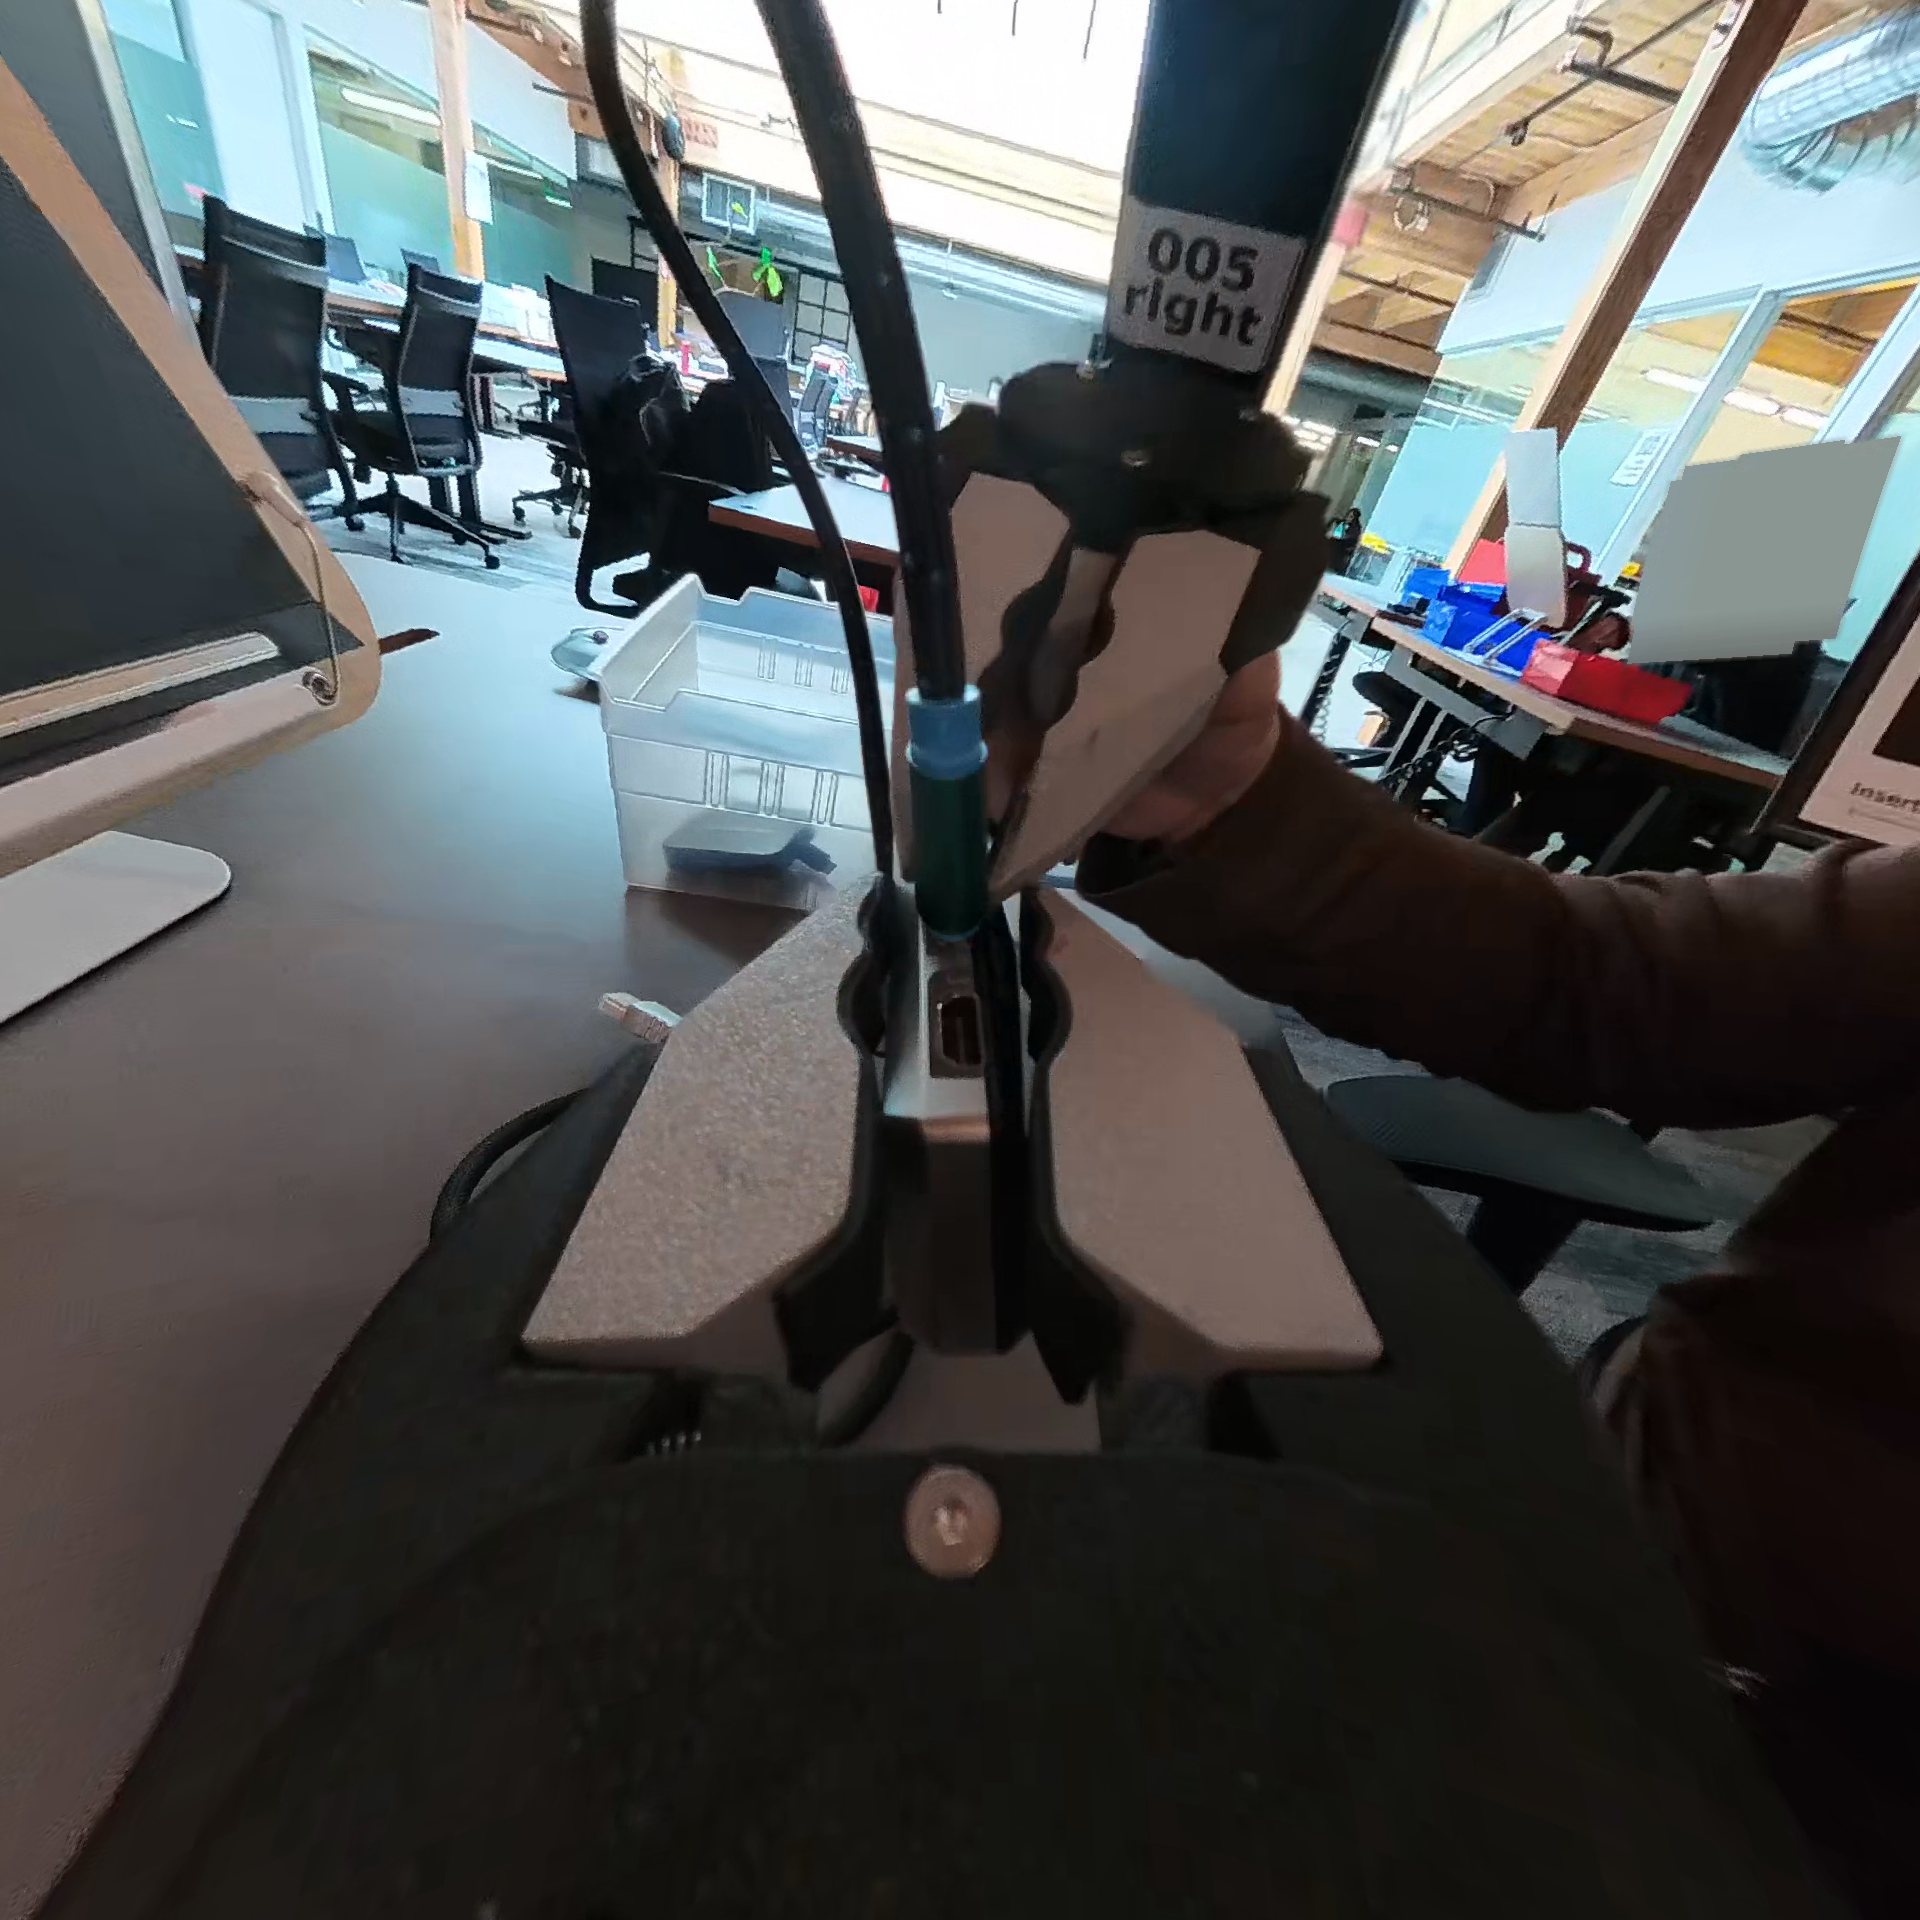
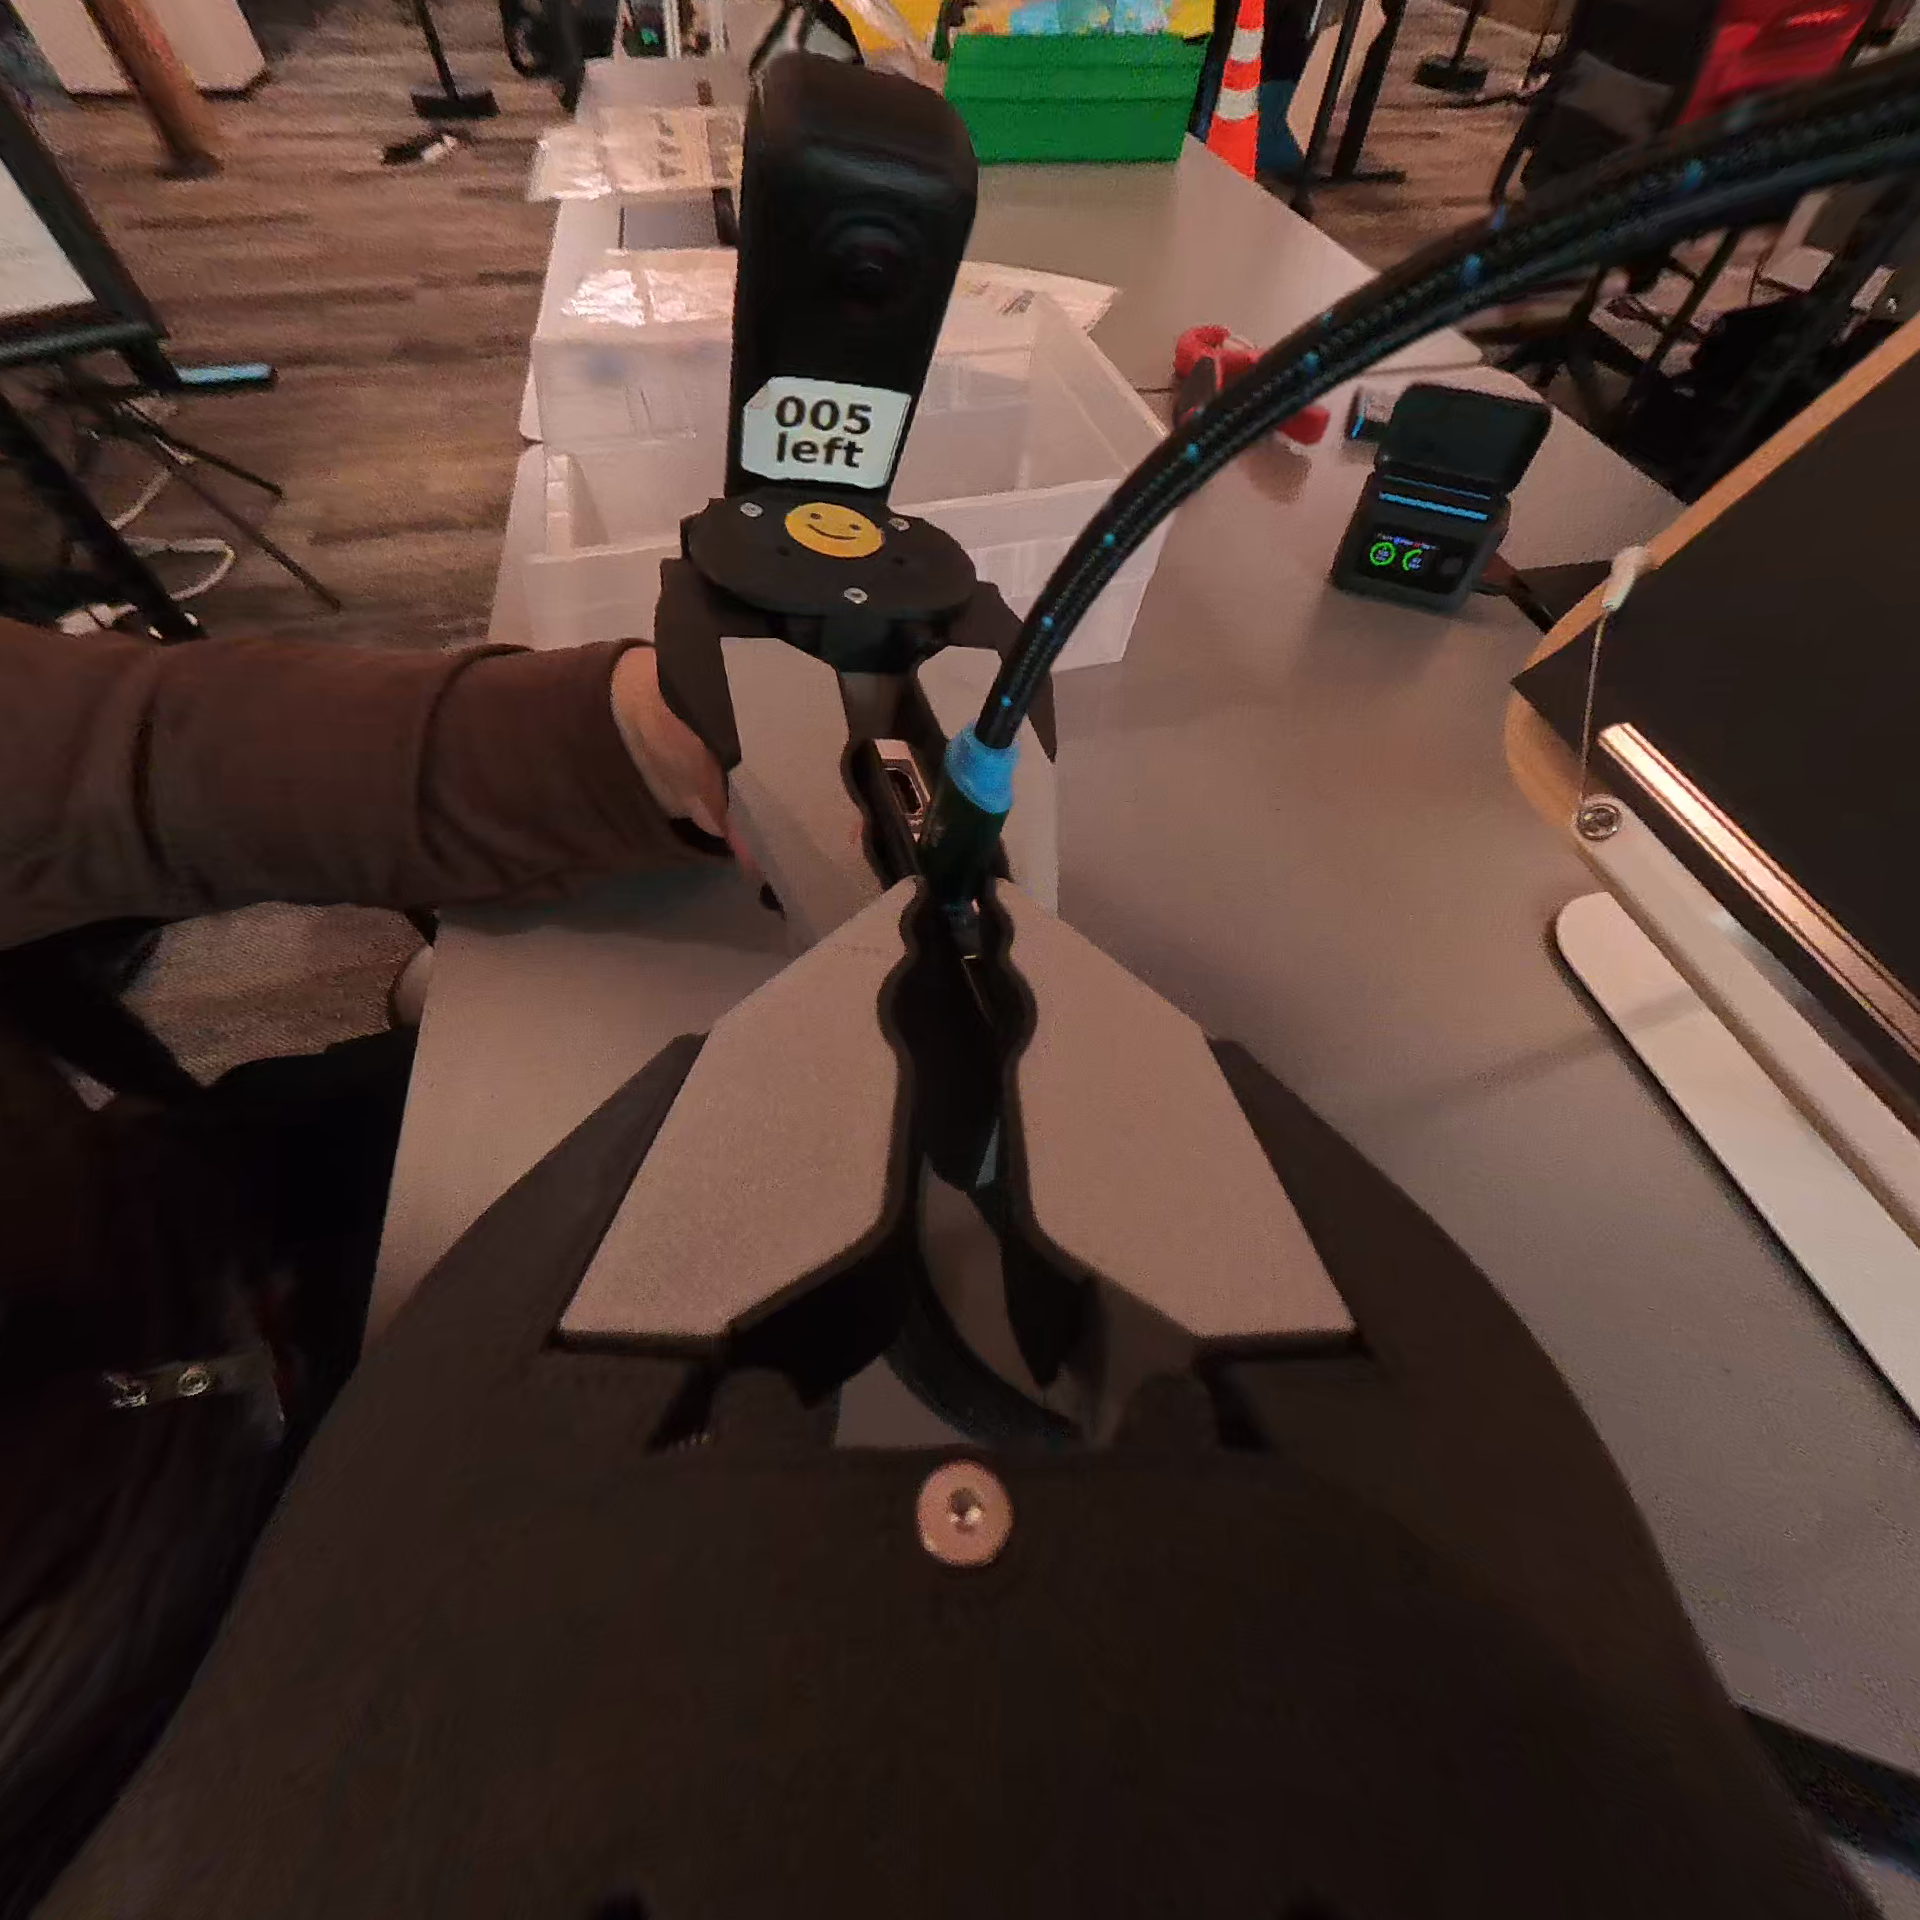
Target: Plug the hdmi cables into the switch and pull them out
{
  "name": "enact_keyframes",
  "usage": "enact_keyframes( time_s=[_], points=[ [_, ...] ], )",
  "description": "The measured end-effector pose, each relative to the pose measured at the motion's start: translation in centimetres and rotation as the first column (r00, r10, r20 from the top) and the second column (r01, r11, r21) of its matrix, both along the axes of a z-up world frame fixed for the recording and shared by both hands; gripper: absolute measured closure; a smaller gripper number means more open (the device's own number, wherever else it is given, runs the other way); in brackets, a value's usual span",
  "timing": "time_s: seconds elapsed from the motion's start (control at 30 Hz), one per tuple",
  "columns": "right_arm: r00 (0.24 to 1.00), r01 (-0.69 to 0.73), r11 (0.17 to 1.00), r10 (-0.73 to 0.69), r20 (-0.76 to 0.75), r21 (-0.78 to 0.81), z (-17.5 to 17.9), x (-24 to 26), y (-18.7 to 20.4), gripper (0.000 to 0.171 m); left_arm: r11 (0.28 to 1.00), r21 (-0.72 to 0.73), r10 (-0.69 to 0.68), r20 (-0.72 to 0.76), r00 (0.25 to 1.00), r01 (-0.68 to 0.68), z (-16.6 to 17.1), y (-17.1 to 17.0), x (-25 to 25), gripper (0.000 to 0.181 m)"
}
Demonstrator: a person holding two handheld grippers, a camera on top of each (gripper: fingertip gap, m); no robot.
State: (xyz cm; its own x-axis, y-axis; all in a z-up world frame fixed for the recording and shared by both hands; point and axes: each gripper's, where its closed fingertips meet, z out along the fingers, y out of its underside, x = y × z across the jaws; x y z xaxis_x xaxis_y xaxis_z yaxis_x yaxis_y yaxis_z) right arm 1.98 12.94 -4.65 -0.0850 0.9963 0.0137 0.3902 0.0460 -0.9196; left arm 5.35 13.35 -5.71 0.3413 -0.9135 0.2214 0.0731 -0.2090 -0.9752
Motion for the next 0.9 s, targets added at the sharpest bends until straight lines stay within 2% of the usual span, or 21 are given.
enact_keyframes(
  time_s=[0.17,0.33,0.47,0.73,0.9],
  points=[
    [0.994,-0.065,0.994,0.058,-0.088,-0.087,-0.1,-0.2,0.2,0.166,0.999,-0.049,-0.006,0.025,1.000,0.007,-0.2,0.2,-0.2,0.159],
    [0.973,-0.173,0.962,0.134,-0.187,-0.210,-0.9,0.5,-0.2,0.165,0.997,-0.069,-0.044,-0.013,0.999,0.043,-1.2,-0.2,0.8,0.159],
    [0.971,-0.193,0.961,0.158,-0.180,-0.196,-1.0,1.0,-0.4,0.165,0.995,-0.086,-0.058,-0.025,0.998,0.056,-1.4,-0.4,1.3,0.159],
    [0.973,-0.158,0.966,0.118,-0.196,-0.206,-1.1,0.7,-0.1,0.165,0.991,-0.121,-0.062,-0.015,0.998,0.060,-1.7,-0.3,1.1,0.159],
    [0.977,-0.009,0.996,-0.009,-0.211,-0.087,-0.6,-0.2,0.7,0.165,0.983,-0.179,-0.025,0.051,0.998,0.034,-1.2,0.5,0.3,0.160]
  ],
)
